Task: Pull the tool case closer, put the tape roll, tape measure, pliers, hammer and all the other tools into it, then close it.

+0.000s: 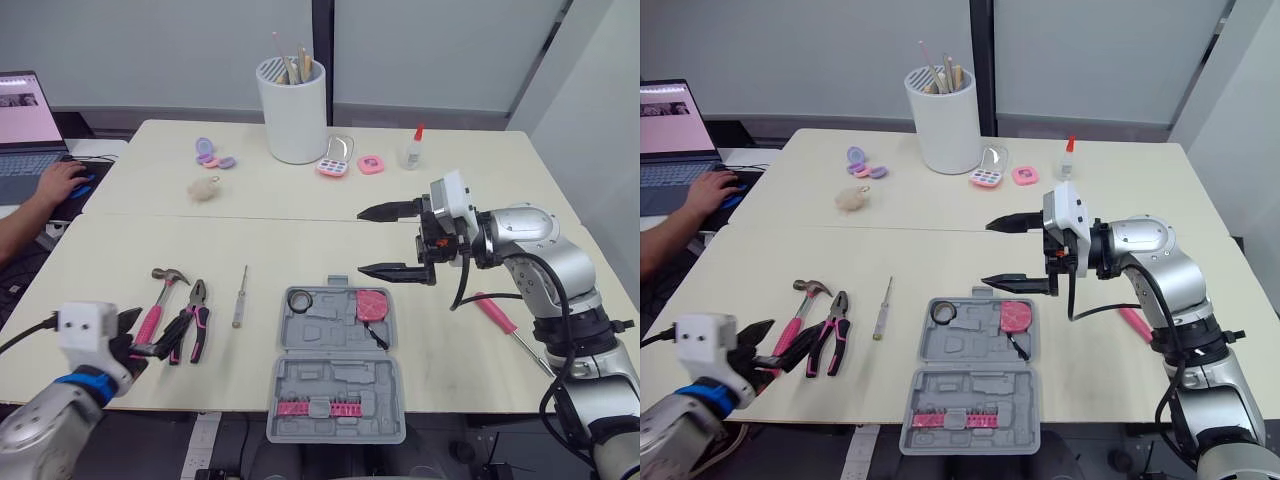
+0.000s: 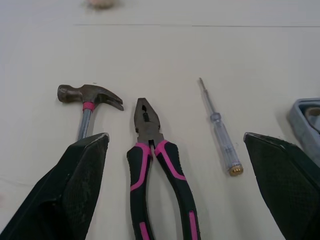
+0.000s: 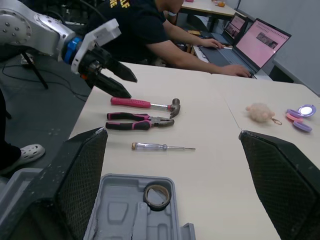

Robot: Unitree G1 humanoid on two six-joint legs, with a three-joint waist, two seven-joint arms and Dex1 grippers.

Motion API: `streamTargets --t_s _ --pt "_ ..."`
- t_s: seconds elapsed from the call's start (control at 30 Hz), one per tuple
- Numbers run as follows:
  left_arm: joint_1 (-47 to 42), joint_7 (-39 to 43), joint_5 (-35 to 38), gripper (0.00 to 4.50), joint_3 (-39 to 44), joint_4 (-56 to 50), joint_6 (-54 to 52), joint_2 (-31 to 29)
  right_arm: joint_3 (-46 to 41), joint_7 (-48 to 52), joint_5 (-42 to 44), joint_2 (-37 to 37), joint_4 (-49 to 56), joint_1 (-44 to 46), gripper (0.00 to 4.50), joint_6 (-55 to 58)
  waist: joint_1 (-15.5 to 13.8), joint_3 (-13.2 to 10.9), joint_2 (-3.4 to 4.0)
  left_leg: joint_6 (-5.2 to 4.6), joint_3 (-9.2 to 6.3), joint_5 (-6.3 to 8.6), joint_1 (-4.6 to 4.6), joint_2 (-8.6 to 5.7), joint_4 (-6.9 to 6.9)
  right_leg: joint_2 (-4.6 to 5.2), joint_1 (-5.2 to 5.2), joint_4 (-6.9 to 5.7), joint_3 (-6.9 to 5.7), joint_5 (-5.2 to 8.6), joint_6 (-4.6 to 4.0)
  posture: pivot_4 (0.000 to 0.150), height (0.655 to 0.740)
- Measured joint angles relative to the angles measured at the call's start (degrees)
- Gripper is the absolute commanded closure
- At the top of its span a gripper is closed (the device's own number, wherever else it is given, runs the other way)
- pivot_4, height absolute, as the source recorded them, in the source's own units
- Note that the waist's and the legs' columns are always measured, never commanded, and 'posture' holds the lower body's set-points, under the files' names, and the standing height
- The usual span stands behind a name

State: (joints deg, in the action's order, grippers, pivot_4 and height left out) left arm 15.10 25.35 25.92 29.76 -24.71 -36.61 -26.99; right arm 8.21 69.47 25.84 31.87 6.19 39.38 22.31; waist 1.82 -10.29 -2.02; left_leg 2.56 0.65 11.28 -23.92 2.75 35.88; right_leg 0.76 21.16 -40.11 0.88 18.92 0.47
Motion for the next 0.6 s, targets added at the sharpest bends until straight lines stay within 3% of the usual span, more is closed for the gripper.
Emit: streamTargets --t_s 0.2,0.6 --pt "-5.2 -6.2 -5.1 0.0 -4.4 6.8 1.0 1.7 -0.2 -1.3 0.0 0.9 1.3 -0.1 0.03 0.9 -0.1 0.0 0.0 0.0 -0.02 0.0 -0.02 -0.02 0.01 0.02 -0.01 0.0 -0.01 0.0 0.01 0.15 0.74" --pt "-10.4 -8.6 -7.4 0.0 -9.2 14.3 1.0 3.2 -0.3 -3.2 0.2 2.4 4.0 -0.6 0.03 3.1 -0.1 0.0 -0.01 0.0 -0.03 0.0 -0.02 -0.02 0.0 0.01 -0.01 0.01 -0.02 -0.01 0.01 0.15 0.74"
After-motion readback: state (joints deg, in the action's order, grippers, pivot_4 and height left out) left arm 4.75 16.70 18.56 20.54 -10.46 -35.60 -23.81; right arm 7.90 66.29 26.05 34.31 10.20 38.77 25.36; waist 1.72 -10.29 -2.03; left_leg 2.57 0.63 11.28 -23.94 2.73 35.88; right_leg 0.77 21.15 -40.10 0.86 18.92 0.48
